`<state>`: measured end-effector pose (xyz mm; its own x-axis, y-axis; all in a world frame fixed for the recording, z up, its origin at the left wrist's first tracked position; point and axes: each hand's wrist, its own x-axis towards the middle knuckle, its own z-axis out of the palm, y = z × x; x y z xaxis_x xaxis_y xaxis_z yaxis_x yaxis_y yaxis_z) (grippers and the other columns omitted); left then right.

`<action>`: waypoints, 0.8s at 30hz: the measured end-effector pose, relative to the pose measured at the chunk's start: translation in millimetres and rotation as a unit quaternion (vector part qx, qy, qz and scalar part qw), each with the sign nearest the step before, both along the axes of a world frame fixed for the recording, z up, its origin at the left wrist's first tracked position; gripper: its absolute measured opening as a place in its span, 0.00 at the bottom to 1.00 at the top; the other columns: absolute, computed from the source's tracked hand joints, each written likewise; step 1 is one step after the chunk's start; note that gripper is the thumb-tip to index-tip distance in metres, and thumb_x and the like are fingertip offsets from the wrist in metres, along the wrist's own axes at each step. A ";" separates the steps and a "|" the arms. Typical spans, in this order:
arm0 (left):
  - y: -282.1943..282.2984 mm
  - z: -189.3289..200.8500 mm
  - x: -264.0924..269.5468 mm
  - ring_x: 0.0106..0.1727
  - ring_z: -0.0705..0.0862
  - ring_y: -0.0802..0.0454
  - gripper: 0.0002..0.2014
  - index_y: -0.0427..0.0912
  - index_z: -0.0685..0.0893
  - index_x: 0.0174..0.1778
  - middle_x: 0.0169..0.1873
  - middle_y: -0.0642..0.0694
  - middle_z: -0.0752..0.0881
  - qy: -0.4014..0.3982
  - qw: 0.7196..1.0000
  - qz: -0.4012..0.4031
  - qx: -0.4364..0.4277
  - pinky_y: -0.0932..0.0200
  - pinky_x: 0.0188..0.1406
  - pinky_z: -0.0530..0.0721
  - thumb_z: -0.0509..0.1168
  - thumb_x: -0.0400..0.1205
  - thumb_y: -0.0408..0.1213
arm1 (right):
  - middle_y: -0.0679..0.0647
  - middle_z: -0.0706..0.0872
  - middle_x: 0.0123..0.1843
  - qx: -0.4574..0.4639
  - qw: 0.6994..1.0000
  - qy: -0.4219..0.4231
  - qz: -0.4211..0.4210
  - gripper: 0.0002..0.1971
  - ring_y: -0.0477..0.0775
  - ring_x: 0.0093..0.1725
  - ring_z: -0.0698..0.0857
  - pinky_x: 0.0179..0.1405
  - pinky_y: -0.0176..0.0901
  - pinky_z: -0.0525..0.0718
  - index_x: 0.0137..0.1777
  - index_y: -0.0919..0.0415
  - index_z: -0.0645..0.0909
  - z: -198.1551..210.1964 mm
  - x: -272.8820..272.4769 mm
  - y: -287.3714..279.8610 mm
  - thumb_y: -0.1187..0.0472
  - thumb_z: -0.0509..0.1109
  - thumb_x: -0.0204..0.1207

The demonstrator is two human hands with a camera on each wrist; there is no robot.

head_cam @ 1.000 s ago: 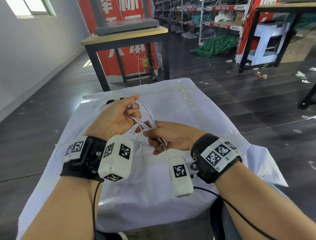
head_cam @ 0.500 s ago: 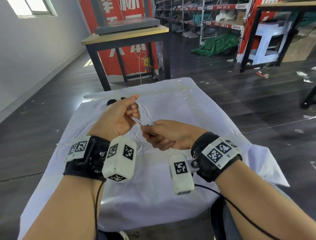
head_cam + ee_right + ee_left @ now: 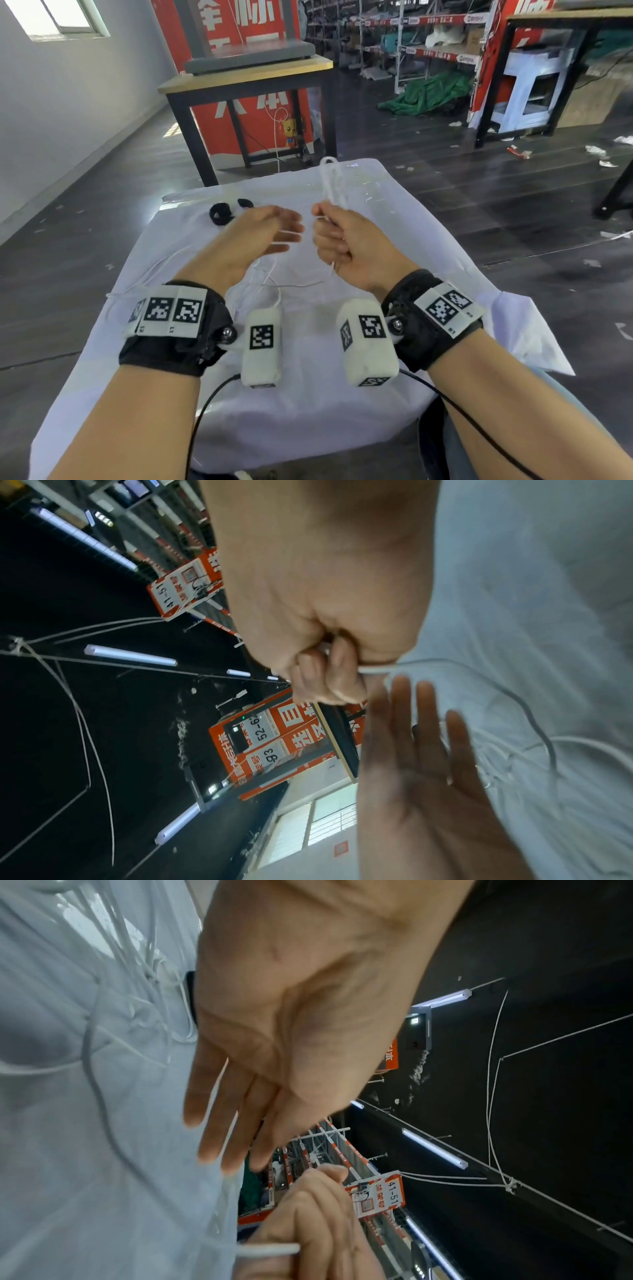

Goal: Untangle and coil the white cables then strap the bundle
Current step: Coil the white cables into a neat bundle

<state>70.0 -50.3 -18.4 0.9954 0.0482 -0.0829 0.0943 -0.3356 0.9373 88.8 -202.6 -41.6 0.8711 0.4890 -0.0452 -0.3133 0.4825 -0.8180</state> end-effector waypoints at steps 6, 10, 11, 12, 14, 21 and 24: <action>-13.6 -4.7 -13.2 0.59 0.87 0.56 0.12 0.43 0.84 0.63 0.54 0.49 0.90 0.099 0.952 -0.260 0.129 0.59 0.69 0.77 0.62 0.86 0.38 | 0.46 0.60 0.21 0.105 0.969 0.065 -0.213 0.11 0.42 0.16 0.57 0.11 0.33 0.54 0.40 0.59 0.70 -2.3 14.4 -12.3 0.64 0.54 0.85; -8.9 -2.5 -15.3 0.44 0.87 0.55 0.12 0.44 0.85 0.63 0.41 0.48 0.89 0.107 0.948 -0.271 0.130 0.64 0.55 0.83 0.63 0.85 0.31 | 0.47 0.63 0.23 0.019 0.930 0.056 -0.363 0.11 0.42 0.16 0.60 0.13 0.33 0.59 0.40 0.58 0.68 -2.6 17.6 -22.3 0.60 0.55 0.86; -7.3 -2.4 -15.9 0.41 0.87 0.57 0.13 0.45 0.85 0.62 0.39 0.49 0.88 0.110 0.945 -0.277 0.134 0.66 0.51 0.83 0.63 0.85 0.31 | 0.48 0.64 0.26 -0.015 0.919 0.046 -0.391 0.11 0.42 0.18 0.61 0.15 0.32 0.61 0.41 0.57 0.68 -4.6 19.0 -24.9 0.57 0.56 0.86; -6.0 -1.8 -16.5 0.40 0.86 0.57 0.13 0.46 0.86 0.62 0.39 0.50 0.88 0.115 0.941 -0.287 0.138 0.67 0.49 0.83 0.64 0.84 0.31 | 0.48 0.64 0.27 -0.051 0.911 0.027 -0.409 0.11 0.43 0.20 0.62 0.18 0.32 0.63 0.41 0.55 0.69 -7.0 20.7 -26.7 0.55 0.57 0.86; -4.9 1.0 -18.4 0.40 0.84 0.58 0.13 0.46 0.87 0.61 0.38 0.51 0.88 0.125 0.929 -0.318 0.141 0.67 0.48 0.82 0.64 0.84 0.31 | 0.47 0.65 0.28 -0.136 0.901 -0.030 -0.410 0.11 0.44 0.24 0.64 0.24 0.36 0.65 0.40 0.51 0.70 -12.8 25.8 -26.8 0.52 0.59 0.85; 4.3 10.5 -17.7 0.33 0.79 0.60 0.09 0.42 0.90 0.54 0.36 0.52 0.87 0.060 0.962 -0.260 0.056 0.70 0.41 0.80 0.67 0.81 0.34 | 0.51 0.79 0.30 -0.438 0.865 -0.180 -0.167 0.15 0.49 0.28 0.73 0.32 0.41 0.71 0.43 0.59 0.75 -19.2 18.4 -17.0 0.49 0.59 0.84; 8.7 8.2 -11.2 0.31 0.77 0.61 0.06 0.45 0.92 0.48 0.34 0.53 0.87 -0.007 0.983 -0.173 0.059 0.70 0.37 0.80 0.69 0.80 0.36 | 0.52 0.80 0.30 -0.461 0.868 -0.178 -0.045 0.18 0.50 0.27 0.73 0.22 0.35 0.68 0.46 0.61 0.78 -14.3 7.5 -11.5 0.46 0.57 0.85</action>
<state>58.8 -41.6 -10.2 0.9547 -0.2855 -0.0835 -0.0572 -0.4517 0.8903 96.3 -214.2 -55.9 0.9428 0.3173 -0.1020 0.0433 -0.4199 -0.9065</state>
